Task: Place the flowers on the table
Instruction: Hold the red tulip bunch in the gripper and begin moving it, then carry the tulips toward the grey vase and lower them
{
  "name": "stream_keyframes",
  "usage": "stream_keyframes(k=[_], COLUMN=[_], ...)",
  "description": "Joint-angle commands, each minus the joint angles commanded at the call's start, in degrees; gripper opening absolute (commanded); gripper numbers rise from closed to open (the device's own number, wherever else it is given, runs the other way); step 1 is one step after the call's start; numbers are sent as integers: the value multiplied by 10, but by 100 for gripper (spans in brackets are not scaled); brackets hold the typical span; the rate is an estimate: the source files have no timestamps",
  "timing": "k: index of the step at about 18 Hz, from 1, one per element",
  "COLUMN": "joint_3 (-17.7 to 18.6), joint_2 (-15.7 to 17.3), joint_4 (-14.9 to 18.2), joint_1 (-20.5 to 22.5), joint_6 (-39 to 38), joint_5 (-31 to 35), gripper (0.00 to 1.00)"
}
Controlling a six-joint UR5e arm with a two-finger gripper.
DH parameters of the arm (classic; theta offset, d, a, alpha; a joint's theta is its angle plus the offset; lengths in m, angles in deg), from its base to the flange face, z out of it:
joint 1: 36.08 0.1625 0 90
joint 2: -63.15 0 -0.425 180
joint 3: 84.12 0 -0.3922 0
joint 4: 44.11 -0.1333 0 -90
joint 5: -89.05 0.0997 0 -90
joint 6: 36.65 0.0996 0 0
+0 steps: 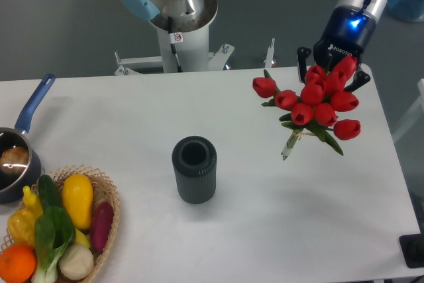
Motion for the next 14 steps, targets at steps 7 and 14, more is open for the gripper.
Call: stream_keyframes(k=[7,14], joint_3=[1,14], joint_2=[-3,1], joint_4=[0,10], joint_1=[-5,-24], joint_6=[-1,-1], joint_5=[82,187], gripper=[26,26])
